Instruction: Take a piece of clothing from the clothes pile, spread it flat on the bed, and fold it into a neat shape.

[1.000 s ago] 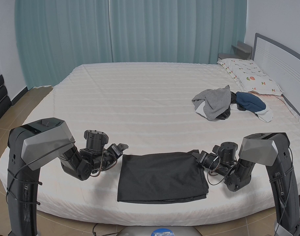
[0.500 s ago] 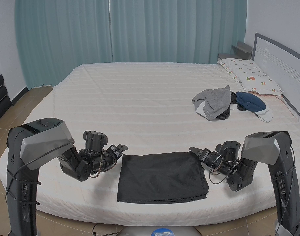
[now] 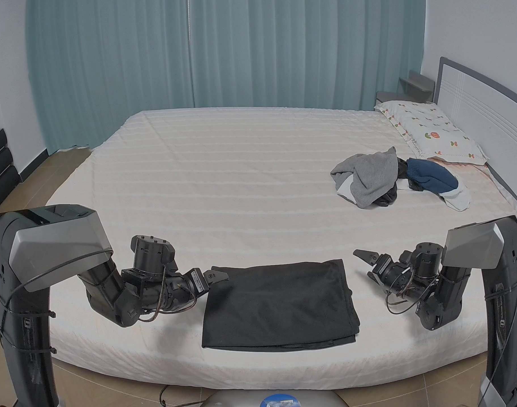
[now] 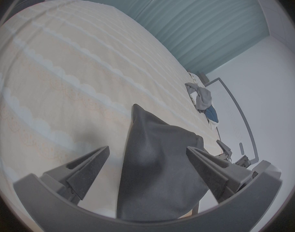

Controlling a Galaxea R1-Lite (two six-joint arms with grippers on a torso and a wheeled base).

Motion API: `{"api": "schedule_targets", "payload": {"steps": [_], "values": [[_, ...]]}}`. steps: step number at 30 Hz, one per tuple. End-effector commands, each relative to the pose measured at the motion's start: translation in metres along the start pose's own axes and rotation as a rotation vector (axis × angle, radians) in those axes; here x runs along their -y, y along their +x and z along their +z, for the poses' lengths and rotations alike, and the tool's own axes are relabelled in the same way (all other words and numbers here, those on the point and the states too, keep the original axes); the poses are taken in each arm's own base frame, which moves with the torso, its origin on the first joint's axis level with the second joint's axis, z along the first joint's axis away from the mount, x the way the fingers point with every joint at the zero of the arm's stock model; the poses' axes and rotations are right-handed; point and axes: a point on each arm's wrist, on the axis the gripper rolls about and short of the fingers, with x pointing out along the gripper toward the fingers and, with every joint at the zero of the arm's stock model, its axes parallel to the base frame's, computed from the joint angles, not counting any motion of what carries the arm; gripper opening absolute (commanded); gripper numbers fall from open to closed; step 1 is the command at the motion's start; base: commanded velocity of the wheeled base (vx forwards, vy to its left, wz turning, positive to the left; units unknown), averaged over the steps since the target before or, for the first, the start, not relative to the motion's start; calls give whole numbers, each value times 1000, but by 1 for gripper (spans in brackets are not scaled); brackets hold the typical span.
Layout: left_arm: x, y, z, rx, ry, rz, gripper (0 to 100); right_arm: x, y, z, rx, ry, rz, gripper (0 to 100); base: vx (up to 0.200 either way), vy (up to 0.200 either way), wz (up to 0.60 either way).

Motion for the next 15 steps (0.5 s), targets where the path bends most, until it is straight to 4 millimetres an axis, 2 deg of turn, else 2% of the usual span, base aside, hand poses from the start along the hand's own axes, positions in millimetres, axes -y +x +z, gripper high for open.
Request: {"api": "schedule_targets", "payload": {"steps": [1,15], "values": [[-1,4,-6,-19,24,1,100,-3,-4,2,-4,11,9,100,0,0,0],[2,11,-15,-48,93,-3,100,-2,-3,1,-10,9,11,100,0,0,0]]}}
